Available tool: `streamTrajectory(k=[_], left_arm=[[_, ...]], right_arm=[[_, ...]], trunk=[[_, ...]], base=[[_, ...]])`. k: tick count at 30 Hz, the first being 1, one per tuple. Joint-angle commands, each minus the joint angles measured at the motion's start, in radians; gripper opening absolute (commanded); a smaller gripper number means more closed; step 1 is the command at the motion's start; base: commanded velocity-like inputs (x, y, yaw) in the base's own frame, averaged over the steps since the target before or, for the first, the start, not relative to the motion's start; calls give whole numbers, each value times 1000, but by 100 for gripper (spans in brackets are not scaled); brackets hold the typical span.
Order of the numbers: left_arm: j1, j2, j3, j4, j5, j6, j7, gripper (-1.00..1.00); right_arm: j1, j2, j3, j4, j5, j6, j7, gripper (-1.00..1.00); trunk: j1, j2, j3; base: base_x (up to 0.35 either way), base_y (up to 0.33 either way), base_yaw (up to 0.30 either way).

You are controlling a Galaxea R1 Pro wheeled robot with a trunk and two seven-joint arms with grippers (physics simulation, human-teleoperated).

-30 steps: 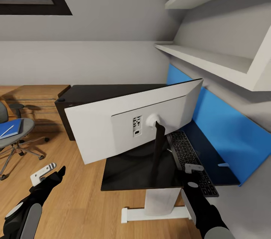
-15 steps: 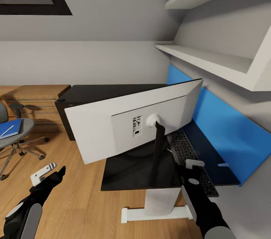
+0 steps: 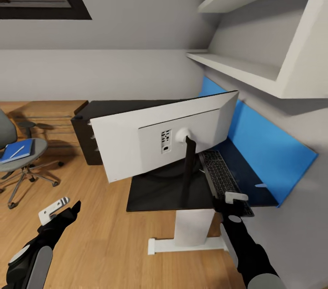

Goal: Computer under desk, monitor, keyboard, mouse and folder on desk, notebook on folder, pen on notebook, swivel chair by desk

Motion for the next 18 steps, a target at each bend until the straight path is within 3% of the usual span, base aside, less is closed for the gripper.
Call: streamTrajectory(k=[1, 9, 14, 15, 17, 18], left_arm=[[0, 0, 1, -1, 11, 6, 6, 100], [-1, -1, 1, -1, 11, 6, 6, 100], [-1, -1, -30, -1, 9, 6, 6, 100], [-1, -1, -33, -1, 10, 7, 6, 100], [-1, -1, -53, 0, 10, 7, 6, 100], [-1, 0, -68, 1, 9, 7, 7, 100]], right_arm=[[0, 1, -1, -2, 5, 7, -1, 100], [0, -2, -4, -1, 2, 5, 2, 100], [0, -3, -9, -1, 1, 5, 3, 100], [0, -4, -19, -2, 0, 5, 5, 100], [4, -7, -76, -30, -56, 5, 59, 100], [18, -16, -137, -64, -116, 6, 135, 100]], trunk=[[-1, -1, -1], [-1, -1, -1], [-1, -1, -1], [-1, -1, -1], [-1, -1, -1], [-1, -1, -1]], base=[[-331, 0, 0], [-327, 0, 0], [-140, 0, 0], [-23, 0, 0], [-8, 0, 0], [-4, 0, 0]])
